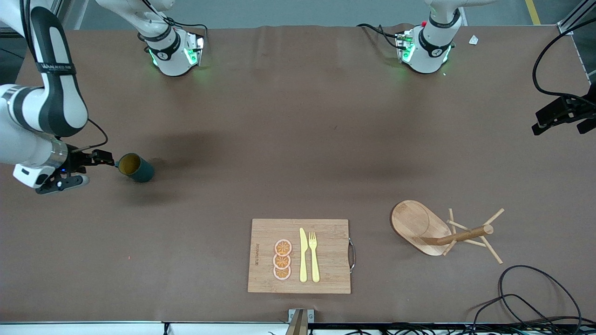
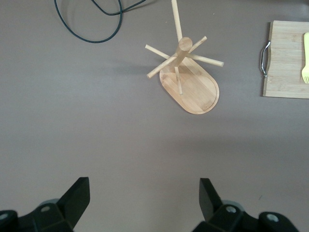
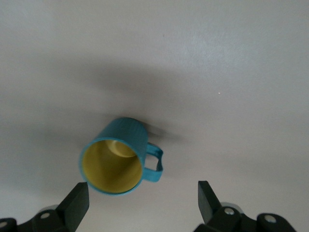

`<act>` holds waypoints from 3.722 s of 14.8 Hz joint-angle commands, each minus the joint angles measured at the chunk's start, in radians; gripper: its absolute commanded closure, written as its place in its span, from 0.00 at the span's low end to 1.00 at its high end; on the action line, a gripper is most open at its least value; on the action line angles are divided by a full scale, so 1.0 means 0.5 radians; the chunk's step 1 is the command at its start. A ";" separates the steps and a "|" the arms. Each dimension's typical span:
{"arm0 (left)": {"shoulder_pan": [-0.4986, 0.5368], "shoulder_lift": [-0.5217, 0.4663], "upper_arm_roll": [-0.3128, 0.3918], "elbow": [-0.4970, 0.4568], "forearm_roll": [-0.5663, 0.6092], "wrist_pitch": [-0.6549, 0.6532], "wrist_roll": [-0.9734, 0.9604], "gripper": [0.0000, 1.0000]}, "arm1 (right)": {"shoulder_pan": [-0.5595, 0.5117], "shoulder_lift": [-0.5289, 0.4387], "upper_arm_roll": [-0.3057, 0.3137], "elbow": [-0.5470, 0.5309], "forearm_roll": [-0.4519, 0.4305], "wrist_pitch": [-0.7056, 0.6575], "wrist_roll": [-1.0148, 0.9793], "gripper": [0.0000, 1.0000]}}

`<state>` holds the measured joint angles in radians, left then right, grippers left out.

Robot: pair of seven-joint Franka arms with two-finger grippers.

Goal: Pass cup and hang on rack
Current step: 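Reach the right gripper to the teal mug and grasp its rim, then carry the teal mug toward the table middle with the right gripper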

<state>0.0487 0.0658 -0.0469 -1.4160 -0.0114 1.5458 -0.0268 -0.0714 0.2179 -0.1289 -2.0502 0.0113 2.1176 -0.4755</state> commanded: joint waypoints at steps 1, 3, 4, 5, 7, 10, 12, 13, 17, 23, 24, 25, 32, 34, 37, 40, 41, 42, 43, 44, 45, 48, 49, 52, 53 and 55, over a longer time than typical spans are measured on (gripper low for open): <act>0.010 0.003 -0.014 0.022 0.029 0.004 0.002 0.00 | -0.050 -0.080 0.025 -0.271 0.017 0.298 -0.113 0.07; 0.010 0.006 -0.014 0.022 0.029 0.004 0.005 0.00 | -0.057 -0.043 0.028 -0.290 0.020 0.406 -0.156 0.18; 0.010 0.006 -0.014 0.022 0.029 0.004 0.008 0.00 | -0.054 -0.007 0.028 -0.290 0.017 0.449 -0.160 0.23; 0.010 0.006 -0.014 0.019 0.029 0.004 0.008 0.00 | -0.050 0.018 0.028 -0.290 0.020 0.489 -0.160 0.27; 0.013 0.006 -0.014 0.022 0.029 0.004 0.014 0.00 | -0.053 0.085 0.031 -0.290 0.020 0.529 -0.160 0.30; 0.013 0.006 -0.011 0.022 0.026 0.004 0.014 0.00 | -0.057 0.147 0.034 -0.293 0.036 0.526 -0.160 0.30; 0.013 0.006 -0.011 0.022 0.029 0.004 0.014 0.00 | -0.044 0.147 0.034 -0.293 0.066 0.514 -0.160 0.31; 0.013 0.006 -0.011 0.019 0.026 0.004 0.017 0.00 | -0.044 0.147 0.034 -0.293 0.066 0.514 -0.160 0.41; 0.013 0.006 -0.011 0.022 0.026 0.004 0.017 0.00 | -0.026 0.150 0.040 -0.287 0.066 0.499 -0.157 0.99; 0.016 0.006 -0.011 0.019 0.026 0.004 0.020 0.00 | 0.130 0.068 0.043 -0.210 0.125 0.254 0.023 1.00; 0.013 0.006 -0.007 0.019 0.026 0.004 0.020 0.00 | 0.191 0.031 0.043 -0.195 0.125 0.186 0.170 1.00; 0.013 0.006 -0.007 0.019 0.026 0.004 0.020 0.00 | 0.286 -0.012 0.043 -0.186 0.125 0.131 0.351 1.00; 0.019 0.006 -0.001 0.019 0.023 0.004 0.026 0.00 | 1.028 0.070 0.058 0.099 0.173 0.081 1.591 1.00; 0.019 0.006 -0.001 0.019 0.020 0.004 0.023 0.00 | 1.213 0.226 0.058 0.292 0.250 0.081 1.891 1.00; 0.019 0.006 -0.001 0.016 0.020 0.004 0.023 0.00 | 1.440 0.496 0.058 0.635 0.263 0.081 2.232 1.00; 0.019 0.006 -0.001 0.019 0.020 0.004 0.023 0.00 | 1.578 0.760 0.061 0.949 0.266 0.078 2.546 1.00; 0.019 0.006 -0.001 0.016 0.020 0.004 0.026 0.00 | 1.612 0.812 0.061 1.010 0.266 0.078 2.564 1.00; 0.019 0.006 -0.001 0.019 0.020 0.004 0.026 0.00 | 1.649 0.840 0.061 1.047 0.266 0.081 2.562 1.00; 0.019 0.006 -0.001 0.016 0.020 0.004 0.026 0.00 | 1.667 0.853 0.074 1.051 0.266 0.085 2.556 1.00; 0.019 0.006 -0.001 0.019 0.020 0.004 0.026 0.00 | 1.671 0.856 0.104 1.051 0.263 0.085 2.534 1.00; 0.019 0.006 -0.001 0.019 0.023 0.004 0.026 0.00 | 1.671 0.859 0.147 1.051 0.263 0.085 2.501 1.00; 0.001 0.013 -0.004 0.003 0.026 0.001 0.020 0.00 | 1.723 0.874 0.169 1.048 0.263 0.094 2.424 1.00; -0.024 0.022 -0.013 -0.012 0.041 -0.002 0.014 0.00 | 1.744 0.886 0.169 1.048 0.260 0.100 2.424 1.00; -0.091 0.028 -0.032 -0.027 0.050 -0.023 0.011 0.00 | 1.787 0.917 0.166 1.048 0.260 0.106 2.430 0.98; -0.106 0.028 -0.044 -0.027 0.047 -0.069 0.005 0.00 | 1.790 0.926 0.166 1.048 0.260 0.106 2.430 0.97; -0.128 0.025 -0.078 -0.027 0.047 -0.137 -0.020 0.00 | 1.815 0.957 0.166 1.051 0.257 0.112 2.436 0.97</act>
<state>-0.0071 0.0857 -0.0695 -1.4325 -0.0105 1.5083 -0.0275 0.8258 0.6772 -0.0428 -1.5405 0.1303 2.1742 0.7565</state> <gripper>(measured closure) 0.000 0.956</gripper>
